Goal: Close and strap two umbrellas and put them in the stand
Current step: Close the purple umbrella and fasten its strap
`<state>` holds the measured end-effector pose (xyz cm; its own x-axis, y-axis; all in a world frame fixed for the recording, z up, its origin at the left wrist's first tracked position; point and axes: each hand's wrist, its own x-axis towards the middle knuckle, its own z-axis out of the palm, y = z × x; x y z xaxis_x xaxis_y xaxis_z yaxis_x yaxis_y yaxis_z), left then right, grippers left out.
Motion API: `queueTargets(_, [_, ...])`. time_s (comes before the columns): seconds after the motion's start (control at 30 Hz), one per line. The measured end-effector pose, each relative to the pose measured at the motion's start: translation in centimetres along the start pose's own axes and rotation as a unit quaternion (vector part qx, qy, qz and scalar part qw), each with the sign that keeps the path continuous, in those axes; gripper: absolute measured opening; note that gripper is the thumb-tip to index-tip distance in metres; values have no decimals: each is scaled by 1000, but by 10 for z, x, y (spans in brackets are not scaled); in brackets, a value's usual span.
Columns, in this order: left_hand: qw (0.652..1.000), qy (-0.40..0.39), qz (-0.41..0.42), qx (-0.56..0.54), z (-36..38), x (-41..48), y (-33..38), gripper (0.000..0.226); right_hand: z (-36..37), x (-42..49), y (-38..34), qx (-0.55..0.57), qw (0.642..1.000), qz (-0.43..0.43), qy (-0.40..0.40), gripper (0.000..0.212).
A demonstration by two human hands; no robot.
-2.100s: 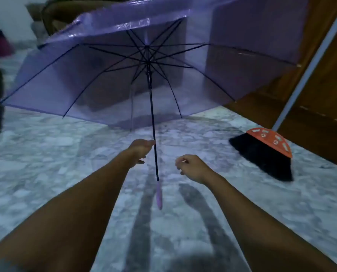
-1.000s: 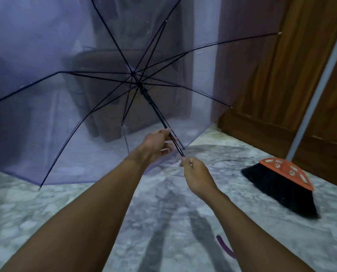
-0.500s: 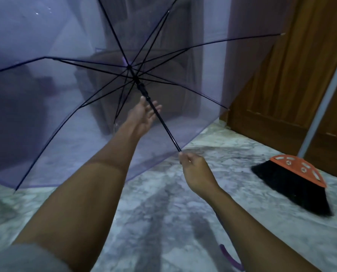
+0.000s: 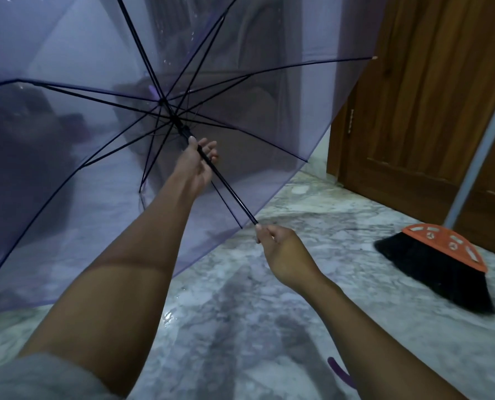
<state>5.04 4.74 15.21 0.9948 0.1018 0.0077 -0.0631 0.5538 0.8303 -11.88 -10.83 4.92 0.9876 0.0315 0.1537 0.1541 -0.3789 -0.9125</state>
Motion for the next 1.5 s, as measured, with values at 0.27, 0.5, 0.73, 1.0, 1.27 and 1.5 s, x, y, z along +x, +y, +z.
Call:
queueTargets(0.27, [992, -72, -103, -12, 27, -40, -27, 40, -14, 27, -22, -49, 998, -9, 45, 41])
queueTargets(0.5, [981, -135, -137, -28, 59, -43, -54, 41, -36, 56, -29, 19, 998, -27, 61, 29])
queueTargets(0.73, [991, -75, -101, -54, 27, -16, -48, 42, -31, 22, 11, 135, 986, 88, -47, 32])
queueTargets(1.0, [992, -96, -78, -39, 29, -27, -42, 40, -31, 25, 2, 33, 998, 47, -6, 38])
queueTargets(1.27, [986, -105, -125, -32, 36, -45, -61, 41, -35, 35, -16, 27, 999, -8, 27, 28])
queueTargets(1.5, [993, -80, -74, -55, 17, -29, -33, 40, -32, 0, 12, 90, 992, 51, -71, 36])
